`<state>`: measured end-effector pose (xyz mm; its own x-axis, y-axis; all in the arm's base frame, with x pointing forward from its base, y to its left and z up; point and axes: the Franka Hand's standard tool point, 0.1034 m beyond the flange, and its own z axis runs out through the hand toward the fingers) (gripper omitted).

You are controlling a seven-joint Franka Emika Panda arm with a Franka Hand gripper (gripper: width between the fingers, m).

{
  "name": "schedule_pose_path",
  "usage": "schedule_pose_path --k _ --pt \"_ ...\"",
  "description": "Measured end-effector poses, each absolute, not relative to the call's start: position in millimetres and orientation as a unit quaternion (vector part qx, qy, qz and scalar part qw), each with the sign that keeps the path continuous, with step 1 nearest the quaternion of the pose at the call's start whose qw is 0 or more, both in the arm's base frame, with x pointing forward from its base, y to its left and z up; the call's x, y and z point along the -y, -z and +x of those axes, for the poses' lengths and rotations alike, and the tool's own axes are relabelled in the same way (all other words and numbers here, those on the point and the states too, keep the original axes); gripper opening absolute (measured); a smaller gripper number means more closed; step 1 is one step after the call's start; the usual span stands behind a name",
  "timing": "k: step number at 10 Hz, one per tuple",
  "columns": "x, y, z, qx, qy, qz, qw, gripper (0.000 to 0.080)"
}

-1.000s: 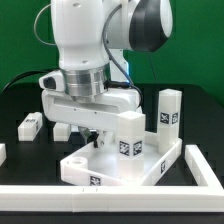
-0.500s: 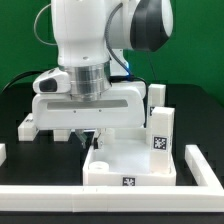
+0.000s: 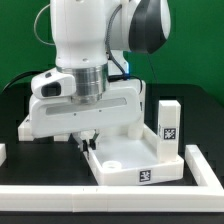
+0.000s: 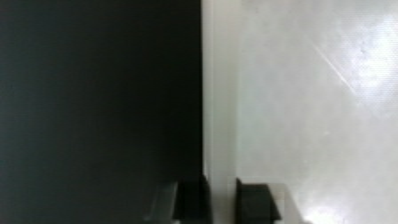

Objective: Assemble desk

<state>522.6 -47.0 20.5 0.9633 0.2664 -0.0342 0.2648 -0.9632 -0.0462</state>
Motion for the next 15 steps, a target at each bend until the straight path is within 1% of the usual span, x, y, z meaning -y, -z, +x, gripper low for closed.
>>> schedule_pose_path --k 1,2,4,5,7,9,11,13,15 --pt "46 -20.8 536 0.184 -0.011 -0.983 0.011 0.0060" --pt "41 -21.1 544 0.206 -0.008 -0.978 0.008 0.0060" --pt "39 -24.5 573 0.281 0.001 -0.960 -0.013 0.0060" --pt "38 -26.1 580 0.307 -0.001 -0.951 -0.024 0.0060" --pt "37 -27.8 583 0.378 -0.011 -0.925 -0.044 0.0060" --pt "42 -27.5 583 0.412 -0.015 -0.910 -0.046 0.0060" --pt "43 -28.2 584 0.478 -0.019 -0.876 -0.052 0.0060" --pt "27 -36.1 608 0.589 0.026 -0.804 -0.078 0.0060" --pt "21 -46.8 627 0.637 0.033 -0.765 -0.083 0.0060"
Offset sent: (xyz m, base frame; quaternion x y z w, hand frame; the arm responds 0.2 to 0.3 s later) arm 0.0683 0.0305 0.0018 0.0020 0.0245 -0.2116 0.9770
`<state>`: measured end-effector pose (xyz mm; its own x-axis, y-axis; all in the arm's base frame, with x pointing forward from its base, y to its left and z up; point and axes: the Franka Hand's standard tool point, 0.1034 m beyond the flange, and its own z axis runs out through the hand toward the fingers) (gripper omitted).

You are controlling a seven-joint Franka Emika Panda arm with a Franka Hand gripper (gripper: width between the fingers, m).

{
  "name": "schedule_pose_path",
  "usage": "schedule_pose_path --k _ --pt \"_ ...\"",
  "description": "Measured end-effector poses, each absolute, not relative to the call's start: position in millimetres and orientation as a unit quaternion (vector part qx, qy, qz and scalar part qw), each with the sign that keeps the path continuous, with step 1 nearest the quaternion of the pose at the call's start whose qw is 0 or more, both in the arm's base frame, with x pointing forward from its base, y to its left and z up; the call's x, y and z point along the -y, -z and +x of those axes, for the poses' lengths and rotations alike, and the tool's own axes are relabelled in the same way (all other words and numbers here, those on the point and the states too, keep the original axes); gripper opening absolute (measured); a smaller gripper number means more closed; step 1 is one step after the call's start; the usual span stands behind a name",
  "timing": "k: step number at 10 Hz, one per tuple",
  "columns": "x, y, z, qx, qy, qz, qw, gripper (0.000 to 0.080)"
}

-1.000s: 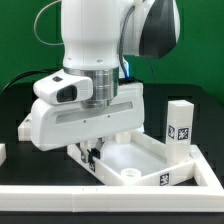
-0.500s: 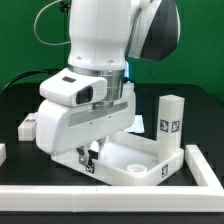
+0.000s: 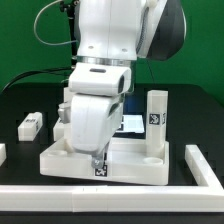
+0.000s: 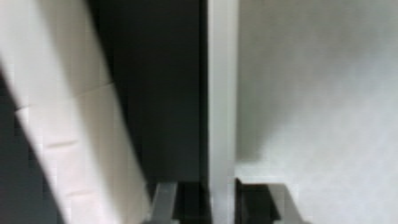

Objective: Assemble desk

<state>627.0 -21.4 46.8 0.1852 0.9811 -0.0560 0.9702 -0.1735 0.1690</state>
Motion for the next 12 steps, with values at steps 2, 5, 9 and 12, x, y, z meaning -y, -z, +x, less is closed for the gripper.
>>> schedule_pose_path --k 2,5,9,12 --pt "21 -47.1 628 -0.620 -0.028 0.780 0.076 0.0060" --pt "22 -46.2 627 -0.619 -0.027 0.782 0.075 0.0060" --pt "2 -37.4 638 -0.625 -0.048 0.775 0.084 0.0060" --pt "-24 -39.4 652 -0.636 -0.054 0.764 0.095 0.0062"
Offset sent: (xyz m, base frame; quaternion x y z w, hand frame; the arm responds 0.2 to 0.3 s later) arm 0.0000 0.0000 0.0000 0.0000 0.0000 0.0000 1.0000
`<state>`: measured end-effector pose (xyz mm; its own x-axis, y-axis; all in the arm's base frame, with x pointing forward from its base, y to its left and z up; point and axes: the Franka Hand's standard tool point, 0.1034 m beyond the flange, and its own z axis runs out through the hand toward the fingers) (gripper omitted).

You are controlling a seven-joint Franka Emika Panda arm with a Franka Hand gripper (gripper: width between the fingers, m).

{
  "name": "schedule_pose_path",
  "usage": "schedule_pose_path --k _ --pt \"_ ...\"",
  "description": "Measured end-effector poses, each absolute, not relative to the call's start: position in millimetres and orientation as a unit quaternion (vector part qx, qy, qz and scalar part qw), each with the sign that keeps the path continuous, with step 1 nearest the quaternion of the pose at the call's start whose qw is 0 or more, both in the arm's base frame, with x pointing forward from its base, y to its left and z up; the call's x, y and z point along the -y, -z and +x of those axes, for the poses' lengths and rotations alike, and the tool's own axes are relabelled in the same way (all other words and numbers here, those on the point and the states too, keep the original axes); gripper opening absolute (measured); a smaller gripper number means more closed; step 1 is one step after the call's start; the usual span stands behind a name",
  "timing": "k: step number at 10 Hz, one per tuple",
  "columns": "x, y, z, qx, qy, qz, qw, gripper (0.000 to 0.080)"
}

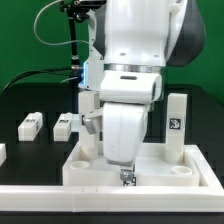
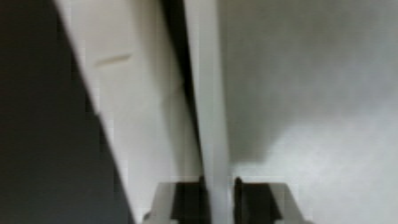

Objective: Assemble desk

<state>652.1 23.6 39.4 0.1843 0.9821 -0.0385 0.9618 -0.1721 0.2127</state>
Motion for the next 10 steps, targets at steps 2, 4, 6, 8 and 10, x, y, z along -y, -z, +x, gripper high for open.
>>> schedule_pose_path --k 2,4,6,8,10 --pt "-24.4 -36.8 653.4 -0.641 -0.052 0.760 0.096 0.0064" --pt "-25.0 -36.2 654.1 -0.651 -0.049 0.751 0.101 0.0064" --pt "-23.4 -35.9 653.7 -0.648 -0.048 0.753 0.100 0.0154" --pt "-22.9 -35.8 653.6 -0.648 -0.048 0.754 0.100 0.0341" --pt "-22.3 -35.8 653.7 -0.647 -0.048 0.754 0.100 0.0624"
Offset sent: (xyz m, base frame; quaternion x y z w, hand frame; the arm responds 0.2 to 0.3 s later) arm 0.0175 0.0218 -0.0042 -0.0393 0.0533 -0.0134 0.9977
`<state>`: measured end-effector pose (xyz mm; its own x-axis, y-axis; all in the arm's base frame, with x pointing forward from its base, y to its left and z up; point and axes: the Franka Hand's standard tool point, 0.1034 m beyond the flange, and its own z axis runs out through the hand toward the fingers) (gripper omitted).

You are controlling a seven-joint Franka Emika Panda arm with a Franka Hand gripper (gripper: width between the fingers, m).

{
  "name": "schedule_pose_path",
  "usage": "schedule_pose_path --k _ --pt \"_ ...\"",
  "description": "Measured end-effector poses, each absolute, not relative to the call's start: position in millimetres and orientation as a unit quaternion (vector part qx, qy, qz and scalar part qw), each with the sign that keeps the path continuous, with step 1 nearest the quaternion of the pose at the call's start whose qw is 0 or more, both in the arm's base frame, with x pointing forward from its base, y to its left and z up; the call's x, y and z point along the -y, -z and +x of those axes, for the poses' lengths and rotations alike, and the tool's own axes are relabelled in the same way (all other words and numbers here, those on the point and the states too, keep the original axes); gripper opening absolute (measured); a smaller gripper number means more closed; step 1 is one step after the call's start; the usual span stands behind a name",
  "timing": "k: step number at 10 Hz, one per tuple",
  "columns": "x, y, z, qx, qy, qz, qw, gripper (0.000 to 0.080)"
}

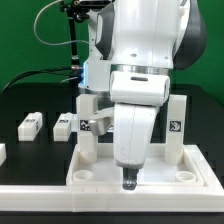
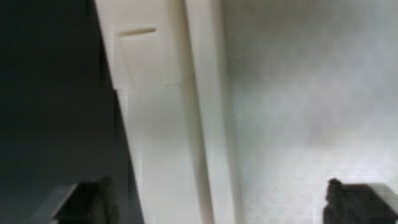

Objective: Assemble desk

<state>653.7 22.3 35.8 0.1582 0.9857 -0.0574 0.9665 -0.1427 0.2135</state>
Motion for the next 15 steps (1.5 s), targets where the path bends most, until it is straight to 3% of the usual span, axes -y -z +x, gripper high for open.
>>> schedule_pose_path --k 7,8,11,12,15 --pt "-21 -37.3 654 -0.645 -0.048 0.756 0.100 0.0649" --pt "-21 -58.1 658 -0.629 -0.025 0.772 0.088 0.0649" --pt "0 -119.7 674 -0.599 -0.001 0.797 0.080 0.0649" --pt "13 -130.3 676 -0.568 -0.004 0.819 0.084 0.0649" --pt "21 -125.2 672 -0.465 -0.013 0.881 0.084 0.0649"
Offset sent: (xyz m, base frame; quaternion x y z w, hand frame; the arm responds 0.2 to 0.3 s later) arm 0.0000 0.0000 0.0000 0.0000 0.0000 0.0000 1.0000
